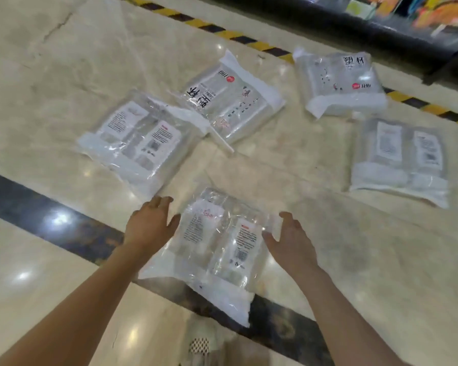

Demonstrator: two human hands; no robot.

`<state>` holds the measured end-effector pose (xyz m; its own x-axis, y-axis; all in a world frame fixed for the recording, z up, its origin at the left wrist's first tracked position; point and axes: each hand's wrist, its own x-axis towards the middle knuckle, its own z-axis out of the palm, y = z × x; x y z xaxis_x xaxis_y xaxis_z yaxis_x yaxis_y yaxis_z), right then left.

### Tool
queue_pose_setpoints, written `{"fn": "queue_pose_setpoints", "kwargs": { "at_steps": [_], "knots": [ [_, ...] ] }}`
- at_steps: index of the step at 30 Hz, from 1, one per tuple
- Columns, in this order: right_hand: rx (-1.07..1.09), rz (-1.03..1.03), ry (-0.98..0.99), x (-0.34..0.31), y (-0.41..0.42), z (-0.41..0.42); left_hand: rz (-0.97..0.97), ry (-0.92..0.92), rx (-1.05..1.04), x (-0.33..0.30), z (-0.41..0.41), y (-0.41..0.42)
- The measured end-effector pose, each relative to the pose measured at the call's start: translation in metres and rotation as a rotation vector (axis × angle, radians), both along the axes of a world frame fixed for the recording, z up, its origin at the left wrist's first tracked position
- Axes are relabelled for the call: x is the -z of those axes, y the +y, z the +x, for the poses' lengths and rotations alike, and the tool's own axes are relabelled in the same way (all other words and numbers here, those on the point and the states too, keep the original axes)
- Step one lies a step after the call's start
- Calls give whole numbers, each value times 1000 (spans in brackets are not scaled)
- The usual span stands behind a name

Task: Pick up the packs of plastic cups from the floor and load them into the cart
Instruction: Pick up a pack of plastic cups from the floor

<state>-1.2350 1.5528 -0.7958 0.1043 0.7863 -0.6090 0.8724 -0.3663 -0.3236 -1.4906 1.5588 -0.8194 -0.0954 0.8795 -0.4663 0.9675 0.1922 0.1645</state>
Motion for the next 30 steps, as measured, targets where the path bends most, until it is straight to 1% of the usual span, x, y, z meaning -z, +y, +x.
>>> {"fn": "queue_pose_setpoints", "kwargs": {
  "at_steps": [3,7,12,16,19,23,26,30],
  "knots": [
    [94,-53,32,65,-14,-2,-55,-58,-89,64,-2,-9],
    [271,-130,104,118,-23,-5,-95,-152,-145,112,-3,-10],
    [466,-217,259,142,-26,-10,-96,-269,-198,129,-3,1],
    [511,-139,299,134,-23,-7,-57,-291,-204,123,0,6],
    [529,-40,308,116,-15,1,26,-321,-231,103,8,11],
    [572,131,356,61,-3,22,167,-363,-217,44,26,23],
    [588,298,378,-8,3,45,263,-385,-177,-24,48,30],
    [563,479,375,-135,0,79,433,-458,-139,-143,83,29]
  ]
}}
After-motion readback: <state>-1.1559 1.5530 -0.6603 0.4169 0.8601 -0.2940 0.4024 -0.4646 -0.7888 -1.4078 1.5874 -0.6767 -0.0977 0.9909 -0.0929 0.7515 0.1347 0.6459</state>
